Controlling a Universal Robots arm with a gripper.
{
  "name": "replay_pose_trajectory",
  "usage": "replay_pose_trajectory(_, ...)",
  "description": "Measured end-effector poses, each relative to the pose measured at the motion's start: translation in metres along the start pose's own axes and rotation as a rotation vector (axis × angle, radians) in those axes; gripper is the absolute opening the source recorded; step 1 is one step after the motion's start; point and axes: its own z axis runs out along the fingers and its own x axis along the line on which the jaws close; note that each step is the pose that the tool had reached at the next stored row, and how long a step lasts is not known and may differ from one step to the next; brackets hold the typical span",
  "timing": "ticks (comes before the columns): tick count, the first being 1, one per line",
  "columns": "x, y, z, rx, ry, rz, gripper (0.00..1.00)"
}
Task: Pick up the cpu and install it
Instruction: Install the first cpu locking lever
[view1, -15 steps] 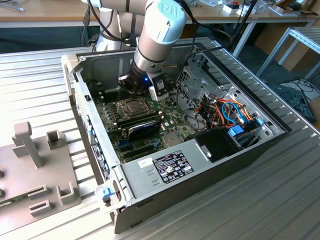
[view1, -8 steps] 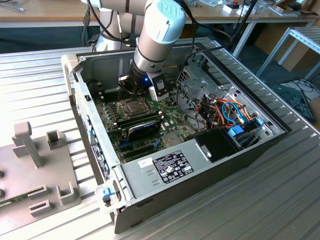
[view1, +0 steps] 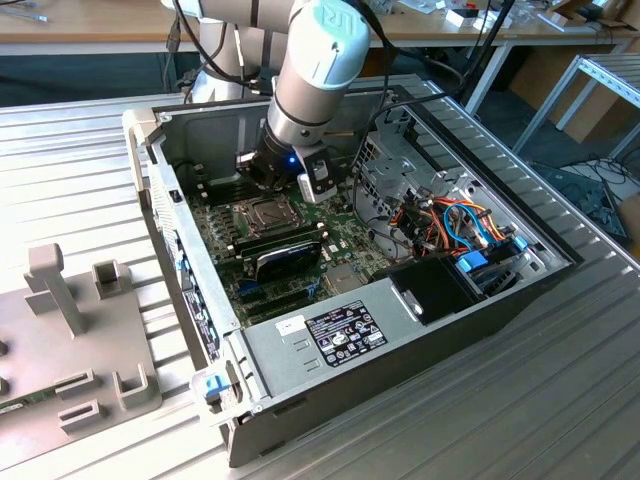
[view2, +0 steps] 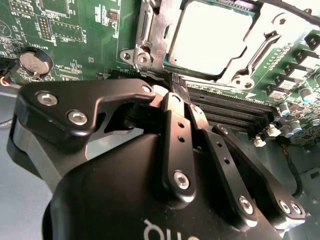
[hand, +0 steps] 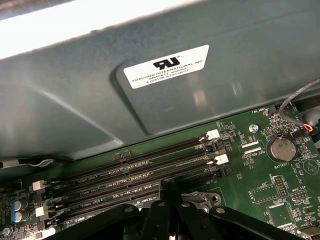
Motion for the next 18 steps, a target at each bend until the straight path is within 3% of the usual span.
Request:
replay_pose_trajectory(4,0.0005,0.0020,0.0006,0.0000,0.0000,0.000,0.11)
replay_pose_trajectory(6,0.0017,0.0061,-0.0132,-0.0001,0.0000,0.000,0.11)
replay_pose_trajectory(8,0.0020,0.0074,-0.0175,-0.0001,0.0000,0.000,0.11)
replay_pose_trajectory(18,0.0021,0.0075,-0.0180,-0.0002,0.0000,0.000,0.11)
